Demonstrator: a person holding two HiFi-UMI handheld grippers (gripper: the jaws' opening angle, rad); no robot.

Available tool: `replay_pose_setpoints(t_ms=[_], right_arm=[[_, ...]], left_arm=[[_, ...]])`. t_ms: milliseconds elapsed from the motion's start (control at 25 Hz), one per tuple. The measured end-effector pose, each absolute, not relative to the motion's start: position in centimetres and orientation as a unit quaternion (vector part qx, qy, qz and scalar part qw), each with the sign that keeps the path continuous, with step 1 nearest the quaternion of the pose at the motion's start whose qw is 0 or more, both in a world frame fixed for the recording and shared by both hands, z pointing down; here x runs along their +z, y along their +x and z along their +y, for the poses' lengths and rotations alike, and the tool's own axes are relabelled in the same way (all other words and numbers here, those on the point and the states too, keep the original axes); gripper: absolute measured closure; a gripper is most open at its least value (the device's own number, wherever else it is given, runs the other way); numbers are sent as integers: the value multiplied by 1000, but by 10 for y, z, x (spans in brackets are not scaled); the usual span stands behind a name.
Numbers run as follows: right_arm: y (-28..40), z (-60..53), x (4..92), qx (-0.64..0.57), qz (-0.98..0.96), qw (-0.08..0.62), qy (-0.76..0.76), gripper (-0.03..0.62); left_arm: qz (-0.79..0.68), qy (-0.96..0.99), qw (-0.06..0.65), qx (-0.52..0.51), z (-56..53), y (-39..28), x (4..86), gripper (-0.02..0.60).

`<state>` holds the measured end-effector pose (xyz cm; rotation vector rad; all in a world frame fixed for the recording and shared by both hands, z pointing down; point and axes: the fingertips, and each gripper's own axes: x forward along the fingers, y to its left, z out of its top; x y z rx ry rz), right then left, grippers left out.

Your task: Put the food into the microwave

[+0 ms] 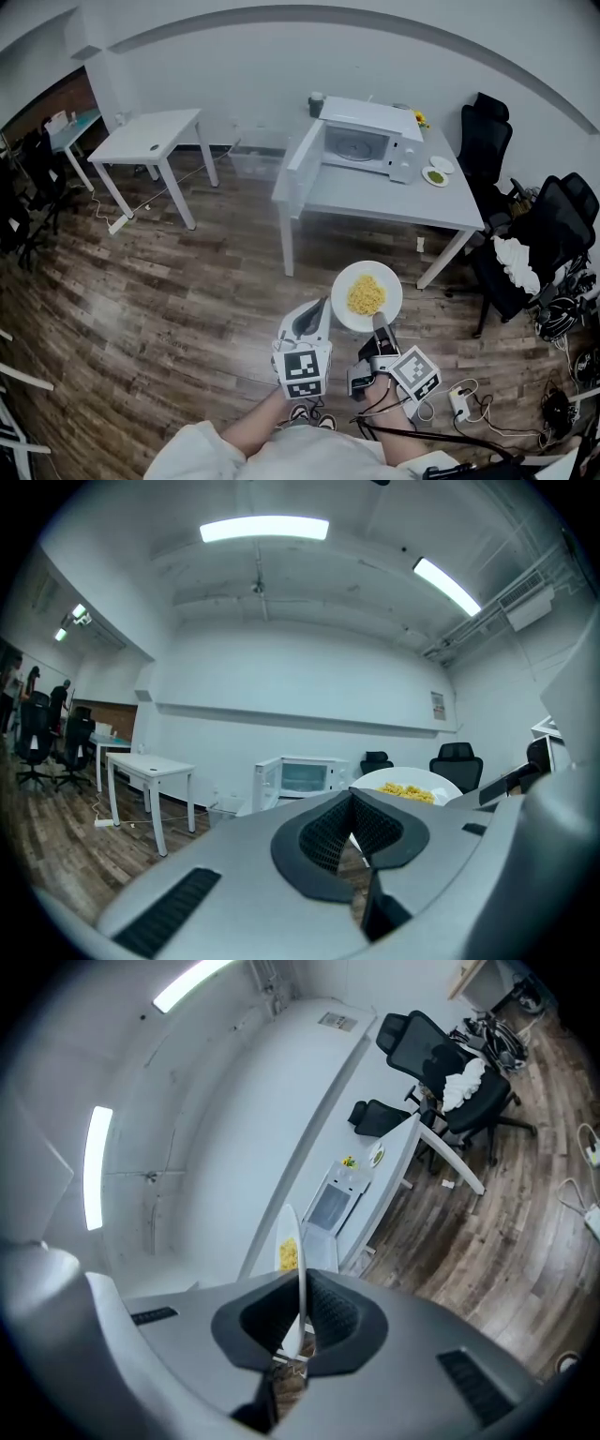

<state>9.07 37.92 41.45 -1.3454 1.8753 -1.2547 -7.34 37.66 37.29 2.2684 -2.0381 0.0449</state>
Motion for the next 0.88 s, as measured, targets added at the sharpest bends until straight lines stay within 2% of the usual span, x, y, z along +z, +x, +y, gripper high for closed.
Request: replay_pose_setpoints(t_ms=[440,880], right_arm=[[62,343,428,-512,640,298,-489,568],[76,265,436,-534,624,306,-481,568]], left_arm=[[-668,742,51,21,332,-94,385,581],[-670,740,55,29,257,-78,393,581]])
